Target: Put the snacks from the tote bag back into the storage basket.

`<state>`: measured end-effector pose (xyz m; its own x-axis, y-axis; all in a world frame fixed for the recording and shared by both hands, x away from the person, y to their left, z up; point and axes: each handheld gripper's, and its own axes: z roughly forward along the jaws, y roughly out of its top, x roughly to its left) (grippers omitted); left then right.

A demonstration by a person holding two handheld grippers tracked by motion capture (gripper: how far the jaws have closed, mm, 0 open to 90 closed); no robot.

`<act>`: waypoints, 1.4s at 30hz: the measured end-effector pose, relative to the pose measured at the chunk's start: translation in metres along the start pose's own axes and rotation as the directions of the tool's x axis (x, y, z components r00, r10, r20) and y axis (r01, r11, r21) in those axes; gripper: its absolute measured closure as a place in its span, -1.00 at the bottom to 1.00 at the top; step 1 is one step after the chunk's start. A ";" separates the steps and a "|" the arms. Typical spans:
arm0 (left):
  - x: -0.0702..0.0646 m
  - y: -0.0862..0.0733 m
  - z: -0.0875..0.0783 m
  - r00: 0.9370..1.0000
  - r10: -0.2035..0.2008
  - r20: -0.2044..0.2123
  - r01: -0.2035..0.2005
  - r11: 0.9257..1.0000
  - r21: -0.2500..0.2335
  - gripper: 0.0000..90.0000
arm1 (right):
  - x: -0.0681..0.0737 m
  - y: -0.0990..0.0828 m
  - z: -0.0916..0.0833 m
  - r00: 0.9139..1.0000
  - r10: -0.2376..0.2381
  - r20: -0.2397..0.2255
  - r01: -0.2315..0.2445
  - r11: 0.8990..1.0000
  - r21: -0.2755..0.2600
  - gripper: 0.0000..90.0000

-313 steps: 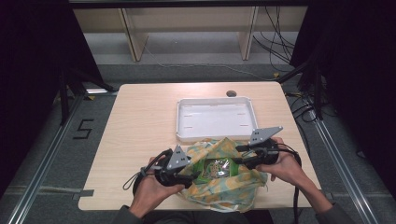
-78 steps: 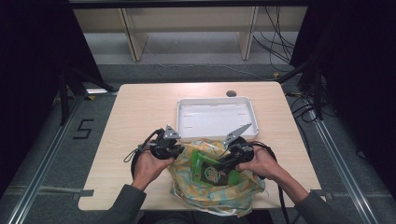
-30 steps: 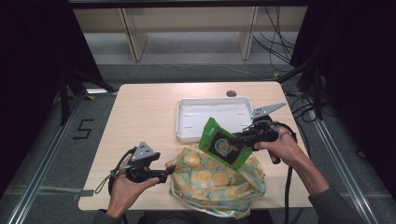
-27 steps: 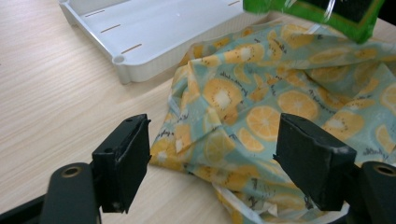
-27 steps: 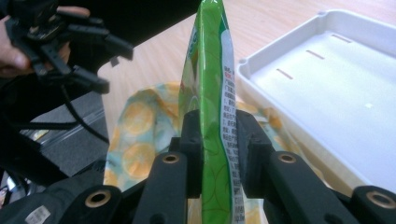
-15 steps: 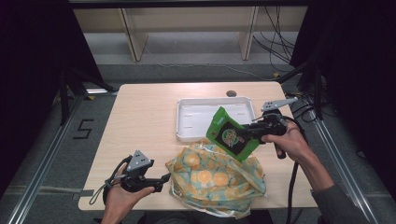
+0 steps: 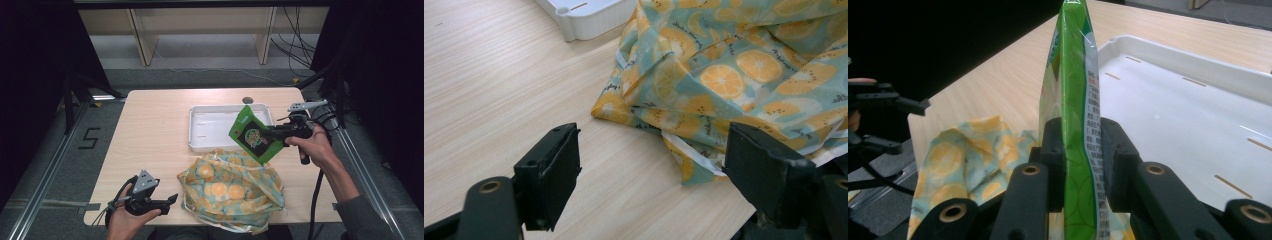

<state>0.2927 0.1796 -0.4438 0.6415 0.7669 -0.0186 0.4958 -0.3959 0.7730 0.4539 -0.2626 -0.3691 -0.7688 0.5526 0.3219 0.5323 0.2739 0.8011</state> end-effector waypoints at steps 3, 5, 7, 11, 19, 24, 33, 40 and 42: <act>0.000 -0.002 -0.002 1.000 0.008 -0.005 -0.008 1.000 0.003 -0.51 | -0.006 0.000 0.003 1.000 0.001 0.021 -0.001 1.000 -0.011 0.68; -0.001 -0.004 -0.002 1.000 0.008 -0.007 -0.008 1.000 0.009 -0.51 | -0.010 0.001 0.003 0.999 0.009 0.037 -0.009 1.000 0.005 0.68; -0.002 -0.005 -0.002 1.000 0.000 -0.008 0.000 1.000 0.010 -0.51 | -0.016 0.001 0.003 0.998 0.020 0.056 -0.019 1.000 -0.008 0.68; -0.002 -0.009 -0.002 1.000 0.005 0.001 -0.005 1.000 0.029 -0.51 | -0.023 0.002 0.004 0.995 0.059 0.075 -0.058 0.998 -0.015 0.68; -0.005 -0.010 0.000 1.000 -0.011 0.003 0.011 0.999 0.040 -0.51 | -0.036 0.002 0.005 0.988 0.100 0.120 -0.097 0.995 -0.032 0.68; -0.004 -0.010 0.000 1.000 0.017 0.004 -0.017 0.999 0.042 -0.51 | -0.045 0.003 0.007 0.984 0.083 0.156 -0.077 0.996 -0.039 0.68; -0.004 -0.012 0.000 1.000 0.008 0.005 -0.008 0.999 0.038 -0.51 | -0.052 0.012 0.018 0.975 0.099 0.198 -0.089 0.994 -0.056 0.68; -0.003 -0.012 -0.001 1.000 0.014 0.005 -0.014 0.999 0.040 -0.51 | -0.056 0.023 0.030 0.966 0.138 0.218 -0.128 0.990 -0.061 0.68; -0.003 -0.012 -0.002 1.000 0.018 0.003 -0.018 0.999 0.044 -0.51 | -0.057 0.026 0.033 0.963 0.150 0.223 -0.141 0.988 -0.057 0.68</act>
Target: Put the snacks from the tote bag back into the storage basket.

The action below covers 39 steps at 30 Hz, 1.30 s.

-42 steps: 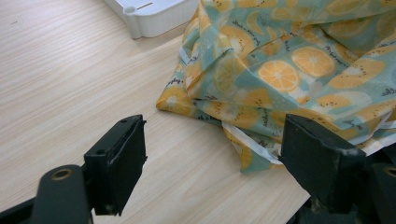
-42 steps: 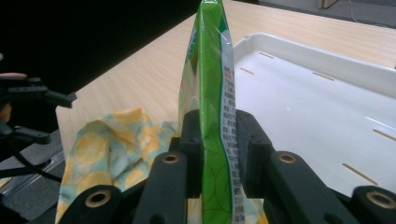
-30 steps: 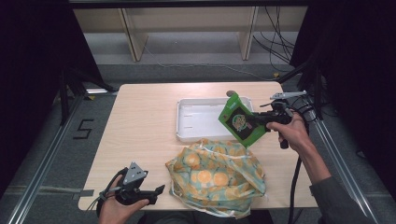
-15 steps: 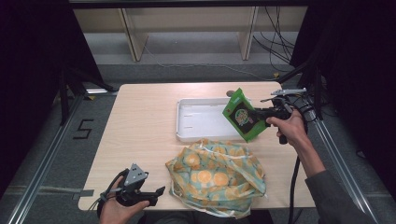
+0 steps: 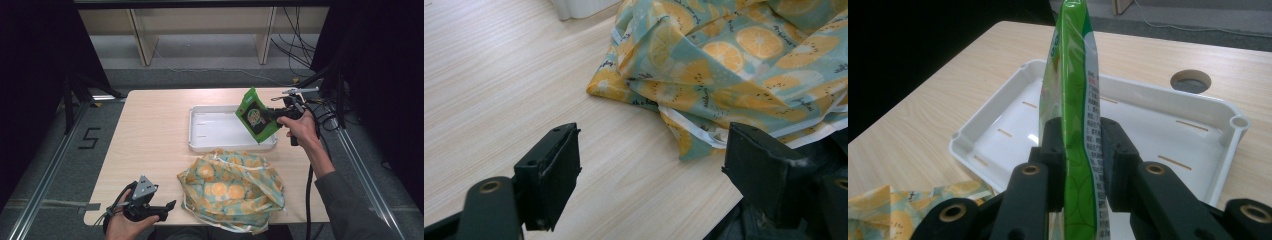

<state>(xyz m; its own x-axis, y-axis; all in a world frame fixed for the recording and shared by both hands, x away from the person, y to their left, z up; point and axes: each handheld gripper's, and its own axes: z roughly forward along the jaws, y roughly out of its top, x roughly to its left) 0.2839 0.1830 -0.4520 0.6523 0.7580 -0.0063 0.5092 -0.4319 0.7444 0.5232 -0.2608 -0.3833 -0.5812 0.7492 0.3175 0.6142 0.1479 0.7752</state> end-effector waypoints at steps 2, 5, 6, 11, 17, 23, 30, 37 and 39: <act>0.000 -0.001 0.000 1.000 0.001 -0.001 -0.001 1.000 0.002 -0.51 | -0.001 0.002 0.003 1.000 -0.009 0.010 0.010 1.000 -0.005 0.68; -0.001 -0.001 0.000 1.000 -0.027 -0.003 0.027 1.000 -0.002 -0.51 | -0.001 0.004 0.009 1.000 -0.001 0.019 0.001 1.000 -0.005 0.68; 0.000 -0.001 -0.001 1.000 -0.005 -0.002 0.005 1.000 0.000 -0.51 | -0.001 0.005 0.010 1.000 0.011 0.012 -0.011 1.000 -0.006 0.68; -0.001 -0.003 -0.001 1.000 -0.022 -0.004 0.022 1.000 -0.010 -0.51 | -0.006 0.010 0.017 0.999 -0.010 0.046 0.010 1.000 -0.006 0.68; 0.000 -0.004 -0.003 1.000 -0.015 -0.003 0.015 1.000 -0.009 -0.52 | -0.014 0.009 0.027 0.996 0.045 0.071 -0.045 0.999 0.000 0.68; 0.000 -0.005 -0.003 1.000 -0.023 -0.003 0.023 1.000 -0.009 -0.52 | -0.024 0.009 0.034 0.994 0.055 0.097 -0.055 0.998 -0.007 0.68; 0.000 -0.006 -0.003 1.000 -0.006 0.001 0.006 1.000 0.005 -0.51 | -0.023 0.019 0.042 0.990 0.070 0.121 -0.070 0.998 0.001 0.68; -0.001 -0.006 -0.003 0.999 -0.033 0.004 0.033 0.999 -0.001 -0.52 | -0.027 0.025 0.051 0.985 0.089 0.145 -0.091 0.996 0.007 0.68; -0.001 -0.006 -0.003 1.000 -0.031 0.004 0.031 1.000 0.000 -0.52 | -0.031 0.025 0.055 0.985 0.081 0.150 -0.083 0.996 0.011 0.68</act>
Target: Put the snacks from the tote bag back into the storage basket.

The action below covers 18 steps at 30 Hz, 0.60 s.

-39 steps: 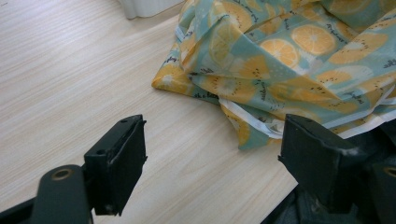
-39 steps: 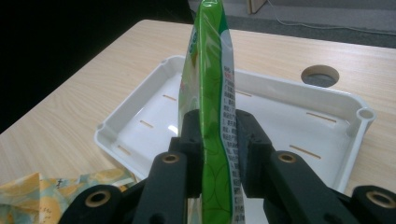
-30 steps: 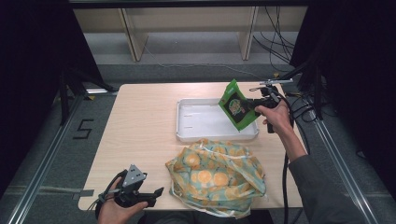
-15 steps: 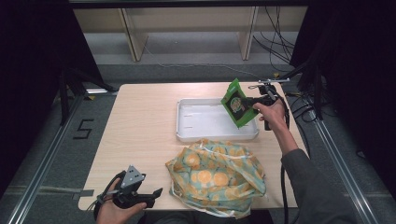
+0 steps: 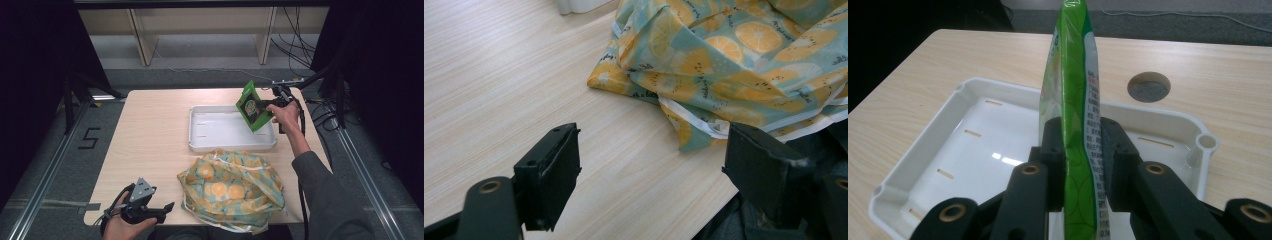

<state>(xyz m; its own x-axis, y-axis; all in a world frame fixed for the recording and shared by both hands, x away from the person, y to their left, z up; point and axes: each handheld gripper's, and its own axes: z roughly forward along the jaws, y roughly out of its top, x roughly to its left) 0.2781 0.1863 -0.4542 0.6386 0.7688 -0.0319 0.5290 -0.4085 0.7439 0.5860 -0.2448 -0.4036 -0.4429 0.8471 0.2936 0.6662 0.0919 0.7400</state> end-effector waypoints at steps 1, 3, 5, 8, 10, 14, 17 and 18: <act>0.000 0.000 0.000 1.000 -0.002 -0.001 0.002 1.000 -0.002 -0.52 | 0.003 0.000 0.001 0.999 0.051 0.006 -0.051 0.999 0.014 0.68; 0.000 0.000 0.001 1.000 0.012 -0.003 -0.012 1.000 -0.008 -0.52 | -0.003 0.000 0.007 1.000 0.004 0.005 -0.004 1.000 -0.024 0.68; 0.000 0.001 0.001 1.000 0.023 0.001 -0.023 1.000 0.003 -0.52 | 0.000 0.001 0.008 0.998 0.055 0.023 -0.055 0.998 0.010 0.68; -0.001 0.000 0.001 1.000 0.017 0.001 -0.016 1.000 -0.003 -0.52 | -0.004 0.002 0.012 0.999 0.021 0.026 -0.021 1.000 0.015 0.68; -0.001 0.000 0.001 1.000 0.011 0.003 -0.011 1.000 0.002 -0.51 | -0.001 0.002 0.015 0.999 0.043 0.033 -0.044 0.999 0.018 0.68; 0.000 0.001 0.000 0.999 0.041 0.002 -0.041 0.999 0.000 -0.52 | 0.000 0.002 0.020 0.998 0.053 0.044 -0.054 0.998 0.024 0.68; 0.000 0.001 0.001 0.999 0.042 0.003 -0.042 0.999 -0.007 -0.52 | 0.000 0.003 0.023 0.996 0.064 0.059 -0.066 0.998 0.025 0.68; -0.001 0.000 0.001 0.999 0.037 0.005 -0.037 0.999 -0.006 -0.52 | 0.000 0.003 0.024 0.997 0.063 0.054 -0.065 0.998 0.022 0.68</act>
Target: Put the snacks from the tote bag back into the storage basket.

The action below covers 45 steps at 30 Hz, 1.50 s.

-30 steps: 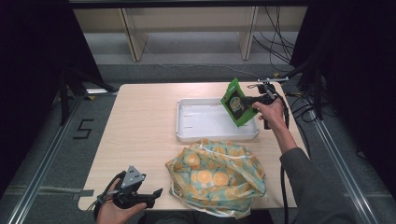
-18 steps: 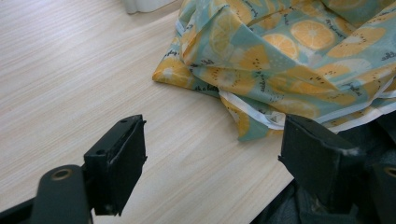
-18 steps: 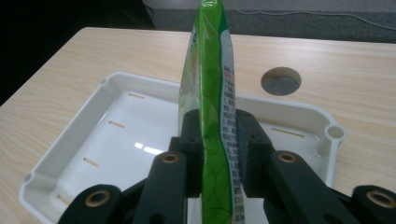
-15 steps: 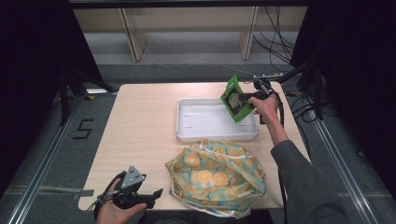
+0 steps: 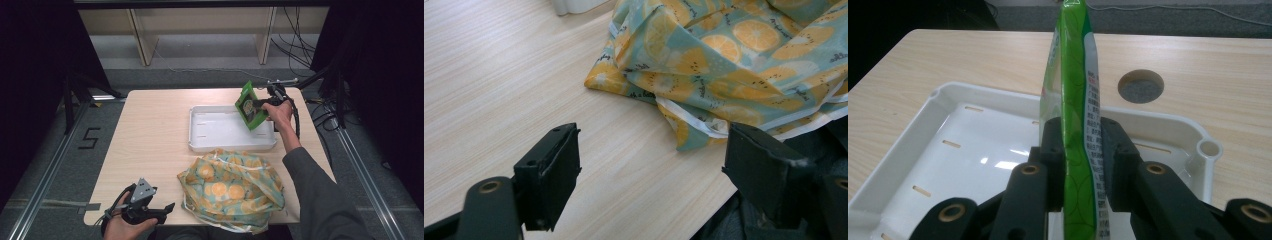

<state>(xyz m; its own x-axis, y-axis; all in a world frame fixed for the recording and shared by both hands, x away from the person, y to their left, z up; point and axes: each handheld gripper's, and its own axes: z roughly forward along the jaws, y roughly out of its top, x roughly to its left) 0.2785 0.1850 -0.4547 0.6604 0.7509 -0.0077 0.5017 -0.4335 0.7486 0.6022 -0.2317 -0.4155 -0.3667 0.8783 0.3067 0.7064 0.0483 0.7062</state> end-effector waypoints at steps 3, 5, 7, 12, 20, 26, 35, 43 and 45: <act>-0.002 0.000 0.000 1.000 -0.013 -0.001 0.013 1.000 0.017 -0.52 | 0.000 0.001 0.002 1.000 -0.001 0.013 0.001 1.000 0.007 0.67; -0.001 0.000 -0.001 1.000 0.013 -0.001 -0.013 1.000 0.013 -0.52 | -0.001 0.001 0.004 1.000 0.001 0.012 -0.001 1.000 0.007 0.67; -0.001 0.001 -0.001 1.000 0.013 -0.002 -0.013 1.000 0.015 -0.52 | -0.003 0.001 0.006 0.999 -0.033 0.022 0.033 0.999 -0.008 0.67; -0.001 0.000 0.000 1.000 0.013 0.002 -0.013 1.000 0.010 -0.52 | -0.004 0.001 0.009 1.000 -0.010 0.017 0.010 1.000 -0.003 0.67; -0.003 0.001 0.001 1.000 0.008 0.001 -0.008 1.000 0.012 -0.52 | -0.006 0.000 0.011 0.999 -0.021 0.039 0.021 1.000 -0.004 0.67; -0.003 0.000 0.001 1.000 0.019 0.004 -0.019 1.000 0.014 -0.52 | -0.009 0.001 0.014 0.999 -0.006 0.047 0.006 1.000 -0.014 0.67; -0.004 0.000 0.002 1.000 0.012 0.009 -0.012 1.000 0.004 -0.52 | -0.007 -0.002 0.014 0.999 0.033 0.036 -0.034 0.999 0.030 0.63; -0.005 0.000 0.002 1.000 0.010 0.007 -0.010 1.000 0.017 -0.52 | -0.015 -0.005 0.017 1.000 -0.003 0.019 0.003 1.000 -0.017 0.58; -0.005 0.000 0.002 1.000 0.007 0.008 -0.007 1.000 0.018 -0.52 | -0.017 -0.007 0.017 1.000 -0.021 0.020 0.021 1.000 -0.023 0.58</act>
<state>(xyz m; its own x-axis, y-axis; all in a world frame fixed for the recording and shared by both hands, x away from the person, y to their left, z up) 0.2764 0.1803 -0.4556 0.6682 0.7439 -0.0077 0.5070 -0.4478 0.7365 0.6146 -0.2390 -0.4366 -0.3692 0.8863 0.2794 0.6845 0.0561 0.7268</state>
